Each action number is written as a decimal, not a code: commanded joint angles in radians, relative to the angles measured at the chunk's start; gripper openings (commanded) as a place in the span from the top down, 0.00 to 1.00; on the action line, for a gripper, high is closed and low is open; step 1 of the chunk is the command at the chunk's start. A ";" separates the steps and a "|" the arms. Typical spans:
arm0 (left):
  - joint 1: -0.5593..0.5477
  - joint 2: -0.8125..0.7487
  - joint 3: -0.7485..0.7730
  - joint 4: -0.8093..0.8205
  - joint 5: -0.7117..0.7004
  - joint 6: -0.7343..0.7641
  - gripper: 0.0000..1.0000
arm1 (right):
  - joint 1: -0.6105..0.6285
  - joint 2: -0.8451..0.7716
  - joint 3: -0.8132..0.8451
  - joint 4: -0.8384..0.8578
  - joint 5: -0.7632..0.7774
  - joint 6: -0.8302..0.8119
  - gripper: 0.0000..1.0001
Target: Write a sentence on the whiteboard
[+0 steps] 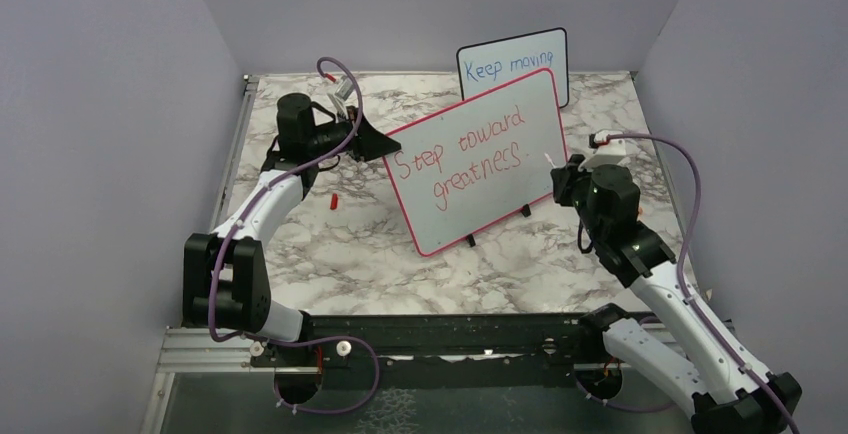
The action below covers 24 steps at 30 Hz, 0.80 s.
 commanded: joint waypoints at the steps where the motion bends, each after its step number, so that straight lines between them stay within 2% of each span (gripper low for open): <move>1: -0.006 -0.049 0.062 -0.084 -0.049 -0.014 0.63 | -0.004 -0.034 0.034 -0.053 0.036 -0.026 1.00; 4: -0.003 -0.069 0.112 -0.138 -0.063 -0.007 0.47 | -0.004 -0.055 0.035 -0.058 0.040 -0.030 1.00; 8: 0.011 -0.115 0.171 -0.245 -0.134 0.016 0.33 | -0.004 -0.080 0.041 -0.078 0.043 -0.033 1.00; 10: 0.020 -0.140 0.199 -0.337 -0.196 0.051 0.20 | -0.004 -0.096 0.043 -0.094 0.047 -0.035 1.00; 12: 0.025 -0.169 0.216 -0.422 -0.266 0.082 0.03 | -0.004 -0.113 0.043 -0.108 0.051 -0.038 1.00; 16: 0.035 -0.270 0.200 -0.510 -0.379 0.116 0.01 | -0.004 -0.144 0.039 -0.138 0.057 -0.036 1.00; 21: 0.030 -0.482 0.053 -0.496 -0.528 0.196 0.01 | -0.004 -0.187 0.022 -0.154 0.054 -0.027 1.00; 24: 0.026 -0.524 -0.009 -0.537 -0.583 0.183 0.01 | -0.004 -0.209 0.016 -0.160 0.039 -0.021 1.00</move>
